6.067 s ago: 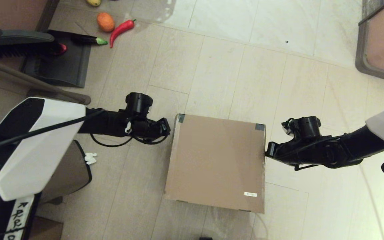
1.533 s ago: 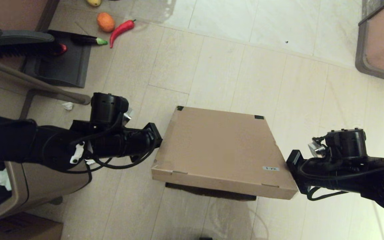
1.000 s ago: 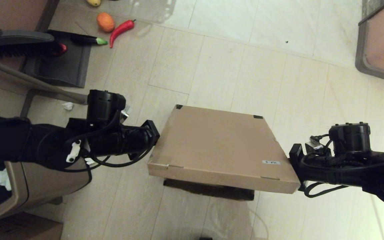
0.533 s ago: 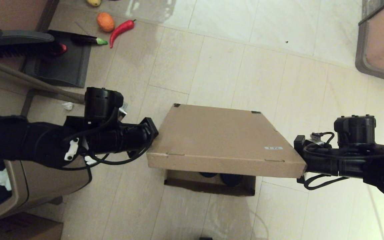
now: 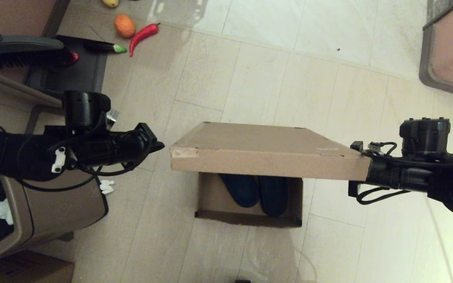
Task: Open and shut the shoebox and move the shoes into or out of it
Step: Open the shoe box
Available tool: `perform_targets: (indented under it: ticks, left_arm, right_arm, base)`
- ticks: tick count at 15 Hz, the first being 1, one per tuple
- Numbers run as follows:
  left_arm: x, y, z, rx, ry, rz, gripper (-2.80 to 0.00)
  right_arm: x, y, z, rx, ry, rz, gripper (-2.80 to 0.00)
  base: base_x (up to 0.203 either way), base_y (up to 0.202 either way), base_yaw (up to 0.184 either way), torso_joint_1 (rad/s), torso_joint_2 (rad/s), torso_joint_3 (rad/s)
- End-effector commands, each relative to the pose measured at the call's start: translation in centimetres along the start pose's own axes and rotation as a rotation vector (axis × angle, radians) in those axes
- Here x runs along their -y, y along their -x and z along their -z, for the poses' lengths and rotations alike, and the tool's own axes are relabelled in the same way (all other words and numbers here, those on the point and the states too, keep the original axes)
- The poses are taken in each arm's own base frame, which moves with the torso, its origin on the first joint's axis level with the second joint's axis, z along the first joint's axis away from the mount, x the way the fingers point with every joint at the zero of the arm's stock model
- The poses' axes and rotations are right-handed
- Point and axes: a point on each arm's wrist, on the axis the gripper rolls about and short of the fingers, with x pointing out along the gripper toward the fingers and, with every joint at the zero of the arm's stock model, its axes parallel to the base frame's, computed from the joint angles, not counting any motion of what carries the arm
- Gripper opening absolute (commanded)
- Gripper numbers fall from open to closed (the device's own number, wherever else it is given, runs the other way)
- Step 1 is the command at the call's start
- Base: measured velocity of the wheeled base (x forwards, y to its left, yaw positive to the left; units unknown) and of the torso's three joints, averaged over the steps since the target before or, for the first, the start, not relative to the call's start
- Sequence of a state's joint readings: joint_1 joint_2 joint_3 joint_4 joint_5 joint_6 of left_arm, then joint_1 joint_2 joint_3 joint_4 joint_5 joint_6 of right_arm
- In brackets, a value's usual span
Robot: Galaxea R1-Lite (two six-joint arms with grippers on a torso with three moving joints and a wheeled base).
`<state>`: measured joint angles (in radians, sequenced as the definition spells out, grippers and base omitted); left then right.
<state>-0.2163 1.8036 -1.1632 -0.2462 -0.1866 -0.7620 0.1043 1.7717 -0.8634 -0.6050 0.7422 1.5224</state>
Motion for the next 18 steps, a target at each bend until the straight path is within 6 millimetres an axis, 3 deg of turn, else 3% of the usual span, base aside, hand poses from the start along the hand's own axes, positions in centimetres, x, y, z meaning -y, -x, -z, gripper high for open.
perform_targets:
  ticks: [1, 3, 8, 11, 13, 15, 18]
  left_arm:
    - [-0.5, 0.2, -0.3, 0.012, 0.013, -0.012, -2.80]
    - [-0.5, 0.4, -0.3, 0.007, 0.015, -0.014, -2.80]
    - [-1.1, 1.2, 0.6, -0.010, 0.019, -0.031, -2.80]
    - [-1.1, 1.5, 0.6, -0.009, 0.019, -0.032, -2.80]
    - [-1.1, 1.5, 0.7, -0.011, 0.017, -0.034, -2.80]
    - [-1.2, 1.5, 0.7, 0.020, 0.011, -0.067, -2.80]
    - [-0.9, 2.4, 0.6, 0.051, -0.017, -0.077, -2.80]
  right_arm:
    - [-1.6, -0.2, -0.2, -0.009, 0.009, -0.043, -2.80]
    - [-3.5, -0.7, -1.0, -0.006, 0.008, -0.091, -2.80]
    - [-7.9, -1.6, -5.4, 0.044, 0.023, -0.210, -2.80]
    - [-9.4, -2.2, -7.2, 0.065, 0.045, -0.257, -2.80]
    - [-9.8, -2.2, -6.7, 0.077, 0.196, -0.254, -2.80]
    - [-9.3, -2.7, -4.7, 0.070, 0.438, -0.161, -2.80]
    - [-5.9, -5.1, 0.0, 0.098, 0.939, 0.230, -2.80]
  base:
    - [0.000, 0.000, 0.000, 0.000, 0.00, 0.000]
    - [0.000, 0.000, 0.000, 0.000, 0.00, 0.000]
    - [0.000, 0.000, 0.000, 0.000, 0.00, 0.000]
    - [0.000, 0.000, 0.000, 0.000, 0.00, 0.000]
    - [0.000, 0.000, 0.000, 0.000, 0.00, 0.000]
    - [0.000, 0.000, 0.000, 0.000, 0.00, 0.000]
    - [0.000, 0.000, 0.000, 0.000, 0.00, 0.000]
